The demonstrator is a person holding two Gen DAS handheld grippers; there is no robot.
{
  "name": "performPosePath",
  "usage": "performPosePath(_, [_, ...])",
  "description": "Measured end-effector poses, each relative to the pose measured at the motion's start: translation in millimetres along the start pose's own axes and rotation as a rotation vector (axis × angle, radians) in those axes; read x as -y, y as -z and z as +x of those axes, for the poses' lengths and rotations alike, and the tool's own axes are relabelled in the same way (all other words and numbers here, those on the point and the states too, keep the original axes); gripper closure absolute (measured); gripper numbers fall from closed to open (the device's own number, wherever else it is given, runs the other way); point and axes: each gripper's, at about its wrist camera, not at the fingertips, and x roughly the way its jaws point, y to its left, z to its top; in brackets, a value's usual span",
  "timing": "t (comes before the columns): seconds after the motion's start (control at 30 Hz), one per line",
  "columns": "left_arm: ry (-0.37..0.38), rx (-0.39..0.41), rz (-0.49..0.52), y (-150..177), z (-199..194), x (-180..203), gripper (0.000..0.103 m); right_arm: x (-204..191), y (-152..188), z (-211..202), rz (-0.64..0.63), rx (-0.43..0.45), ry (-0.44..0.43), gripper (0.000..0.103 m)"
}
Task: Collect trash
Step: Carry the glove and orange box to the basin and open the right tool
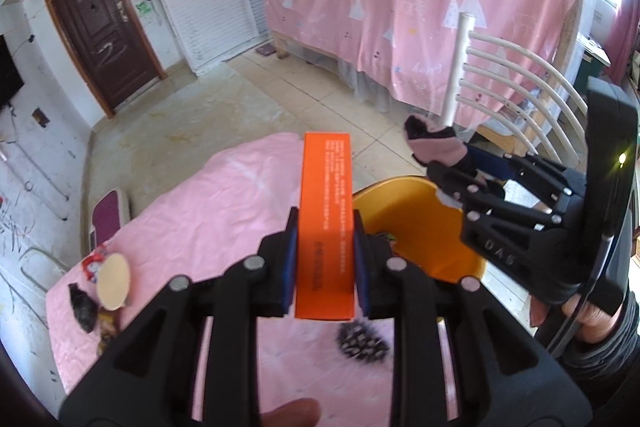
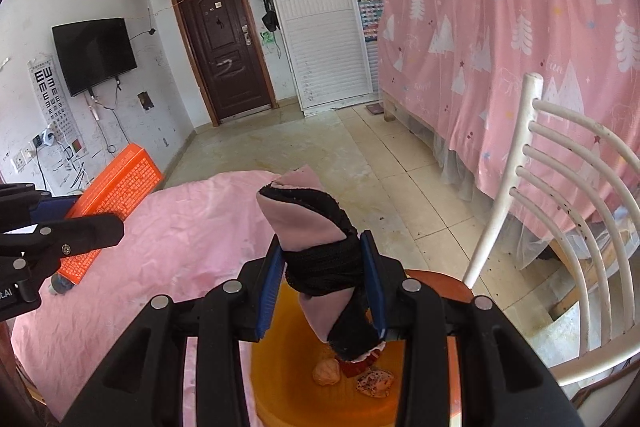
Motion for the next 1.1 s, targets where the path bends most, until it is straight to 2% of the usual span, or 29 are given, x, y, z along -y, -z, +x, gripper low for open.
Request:
performPosePath(0.37, [0.028,-0.043,0.051,-17.9,22.4,39.5,0.079,30.8,14.7,10.2,0.056,-0.031,0.002,0.076])
performPosePath(0.4, [0.032,-0.046,0.054,-19.8,24.0,42.3,0.077,32.0,15.1,11.0,0.06,-0.033,0.001,0.076])
performPosePath(0.47, [0.038,-0.048,0.052,-20.5,25.2,41.6,0.06,33.0,15.8,11.9,0.063,-0.036,-0.001,0.076])
performPosePath(0.5, [0.044,-0.05,0.046,-21.4,26.1,41.8,0.058,33.0,15.2,12.7,0.064,-0.038,-0.002,0.076])
performPosePath(0.77, [0.042,-0.039,0.03,-21.8,19.9,35.1,0.058,30.1,14.3,14.1,0.059,-0.049,-0.002,0.076])
performPosePath(0.93, [0.042,-0.023,0.02,-20.2,11.9,27.4,0.058,25.9,11.0,15.3,0.059,-0.058,-0.001,0.066])
performPosePath(1.1, [0.044,-0.017,-0.002,-14.6,6.9,15.0,0.058,15.6,5.0,11.2,0.041,-0.049,0.008,0.063])
